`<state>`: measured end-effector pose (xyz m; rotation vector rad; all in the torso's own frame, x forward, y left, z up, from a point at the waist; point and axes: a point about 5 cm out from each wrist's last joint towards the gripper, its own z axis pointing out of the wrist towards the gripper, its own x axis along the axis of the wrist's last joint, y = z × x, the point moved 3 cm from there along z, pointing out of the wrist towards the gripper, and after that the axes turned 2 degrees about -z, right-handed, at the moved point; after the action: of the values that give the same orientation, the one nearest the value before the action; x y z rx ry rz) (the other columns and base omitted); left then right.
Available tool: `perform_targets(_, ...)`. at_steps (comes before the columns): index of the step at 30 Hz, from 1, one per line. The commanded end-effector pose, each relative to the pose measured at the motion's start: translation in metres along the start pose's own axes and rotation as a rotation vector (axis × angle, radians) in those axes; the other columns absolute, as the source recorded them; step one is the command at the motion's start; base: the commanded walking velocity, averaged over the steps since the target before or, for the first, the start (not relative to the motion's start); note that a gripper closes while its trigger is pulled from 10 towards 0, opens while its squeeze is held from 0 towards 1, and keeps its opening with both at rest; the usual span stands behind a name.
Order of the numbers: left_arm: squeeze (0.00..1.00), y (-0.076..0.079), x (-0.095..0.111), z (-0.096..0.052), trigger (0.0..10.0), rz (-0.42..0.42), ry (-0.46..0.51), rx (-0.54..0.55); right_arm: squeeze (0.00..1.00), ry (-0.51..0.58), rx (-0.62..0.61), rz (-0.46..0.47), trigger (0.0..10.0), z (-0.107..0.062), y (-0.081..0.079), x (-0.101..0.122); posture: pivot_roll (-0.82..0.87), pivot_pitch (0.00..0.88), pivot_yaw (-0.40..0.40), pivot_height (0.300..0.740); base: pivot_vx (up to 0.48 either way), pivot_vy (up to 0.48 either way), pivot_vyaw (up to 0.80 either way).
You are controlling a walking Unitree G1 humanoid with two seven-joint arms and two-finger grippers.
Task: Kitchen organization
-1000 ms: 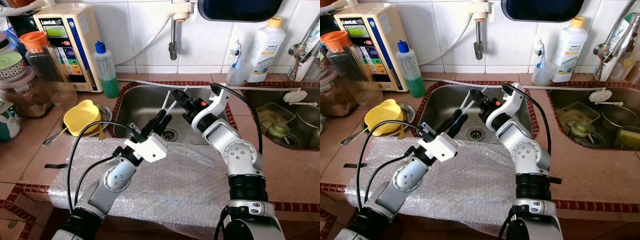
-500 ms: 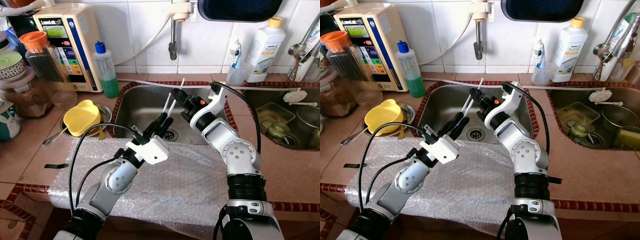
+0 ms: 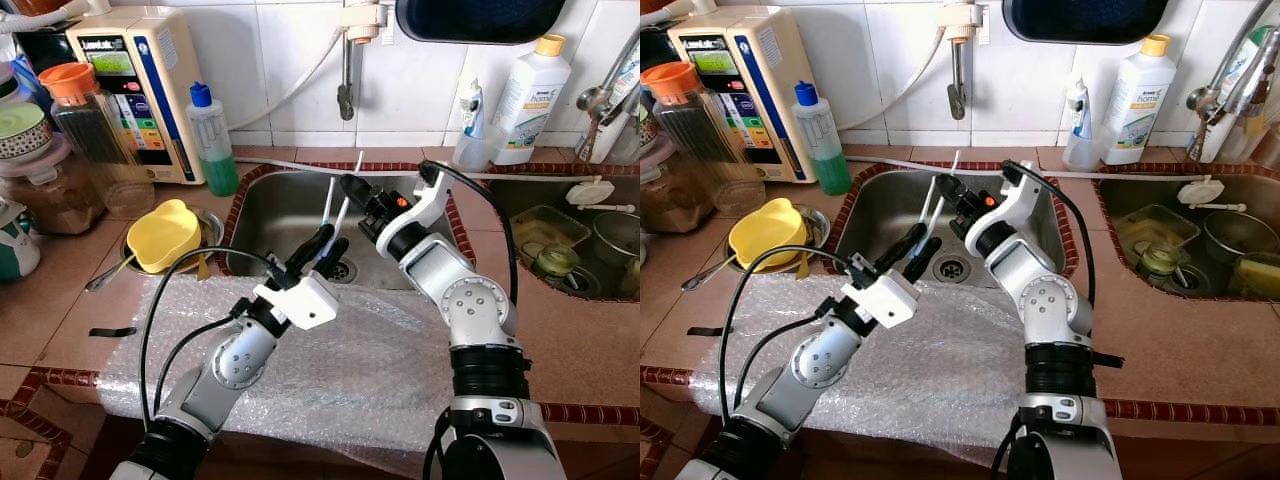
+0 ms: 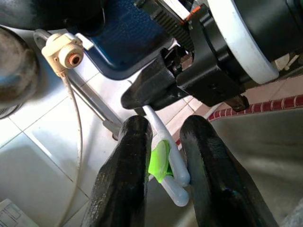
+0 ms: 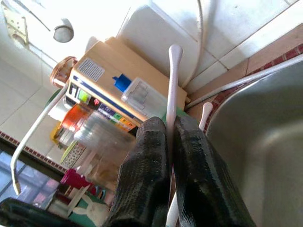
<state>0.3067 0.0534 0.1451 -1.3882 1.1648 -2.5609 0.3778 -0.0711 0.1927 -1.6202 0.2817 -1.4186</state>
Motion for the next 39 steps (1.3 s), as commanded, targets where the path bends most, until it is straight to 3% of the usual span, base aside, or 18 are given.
perform_targets(1, 1.00, -0.017, 0.015, 0.006, 10.0, 0.006, 0.082, 0.069, 0.00, 0.007, -0.071, -0.009, 0.0, -0.001, 0.013, 0.000, 0.03, 0.000, 0.045, 0.740, 0.000, 0.000, 0.00)
perform_targets(4, 1.00, -0.021, 0.017, 0.008, 10.0, 0.007, 0.088, 0.079, 0.00, 0.046, -0.102, -0.021, 0.0, 0.002, 0.016, 0.005, 0.03, 0.000, 0.048, 0.740, 0.000, 0.000, 0.00)
perform_targets(8, 1.00, -0.022, 0.016, 0.007, 10.0, -0.016, 0.083, 0.074, 0.00, 0.066, -0.145, -0.103, 0.0, 0.004, 0.023, 0.012, 0.03, 0.000, 0.049, 0.740, 0.000, 0.000, 0.00)
perform_targets(9, 1.00, -0.022, 0.015, 0.006, 10.0, -0.028, 0.075, 0.069, 0.00, 0.067, -0.166, -0.181, 0.0, 0.006, 0.028, 0.016, 0.04, 0.000, 0.050, 0.740, 0.000, 0.000, 0.00)
perform_targets(10, 1.00, -0.022, 0.015, 0.006, 10.0, -0.028, 0.075, 0.069, 0.00, 0.067, -0.166, -0.181, 0.0, 0.006, 0.028, 0.016, 0.04, 0.000, 0.050, 0.740, 0.000, 0.000, 0.00)
perform_targets(11, 1.00, -0.022, 0.012, 0.003, 10.0, -0.029, 0.065, 0.057, 0.00, 0.055, -0.182, -0.272, 0.0, 0.008, 0.035, 0.020, 0.04, 0.000, 0.052, 0.740, 0.000, 0.000, 0.00)
perform_targets(15, 1.00, -0.022, 0.008, 0.000, 10.0, -0.028, 0.051, 0.043, 0.00, 0.042, -0.212, -0.373, 0.0, 0.009, 0.046, 0.029, 0.05, 0.000, 0.045, 0.740, 0.000, 0.000, 0.00)
perform_targets(21, 1.00, -0.023, -0.008, -0.005, 10.0, -0.168, -0.057, 0.073, 0.00, 0.010, -0.212, -0.578, 0.0, 0.013, 0.054, 0.039, 0.06, 0.000, 0.043, 0.740, 0.000, 0.000, 0.00)
perform_targets(22, 1.00, -0.023, -0.012, -0.006, 10.0, -0.199, -0.079, 0.077, 0.00, -0.008, -0.205, -0.625, 4.2, 0.015, 0.054, 0.038, 0.07, 0.000, 0.043, 0.740, 0.000, 0.000, 0.00)
perform_targets(23, 1.00, -0.023, -0.014, -0.007, 10.0, -0.219, -0.094, 0.080, 0.00, -0.020, -0.199, -0.656, 4.2, 0.016, 0.055, 0.036, 0.07, 0.000, 0.043, 0.740, 0.000, 0.000, 0.00)
perform_targets(24, 1.00, -0.024, -0.020, -0.010, 10.0, -0.250, -0.127, 0.078, 0.00, -0.054, -0.171, -0.714, 7.2, 0.018, 0.055, 0.031, 0.07, 0.000, 0.045, 0.740, 0.000, 0.000, 0.00)
perform_targets(25, 1.00, -0.024, -0.022, -0.011, 10.0, -0.249, -0.134, 0.070, 0.00, -0.071, -0.160, -0.754, 9.0, 0.018, 0.055, 0.028, 0.07, 0.000, 0.045, 0.740, 0.000, 0.000, 0.00)
perform_targets(26, 1.00, -0.024, -0.024, -0.012, 10.0, -0.232, -0.138, 0.063, 0.00, -0.108, -0.127, -0.816, 10.0, 0.019, 0.055, 0.020, 0.08, 0.000, 0.047, 0.740, 0.000, 0.000, 0.00)
perform_targets(35, 1.00, -0.018, -0.031, -0.010, 10.0, -0.329, -0.194, 0.044, 0.01, -0.282, -0.021, -1.183, 10.0, 0.012, 0.066, -0.008, 0.10, 0.000, 0.045, 0.740, 0.000, 0.000, 0.00)
perform_targets(36, 1.00, -0.018, -0.033, -0.010, 10.0, -0.331, -0.205, 0.033, 1.00, -0.319, -0.011, -1.255, 10.0, 0.007, 0.072, -0.010, 0.10, 0.000, 0.045, 0.740, 0.000, 0.000, 0.00)
perform_targets(39, 1.00, -0.020, -0.038, -0.012, 10.0, -0.343, -0.227, 0.038, 1.00, -0.345, -0.010, -1.283, 10.0, 0.002, 0.078, -0.010, 0.10, 0.000, 0.045, 0.740, 0.000, 0.000, 0.00)
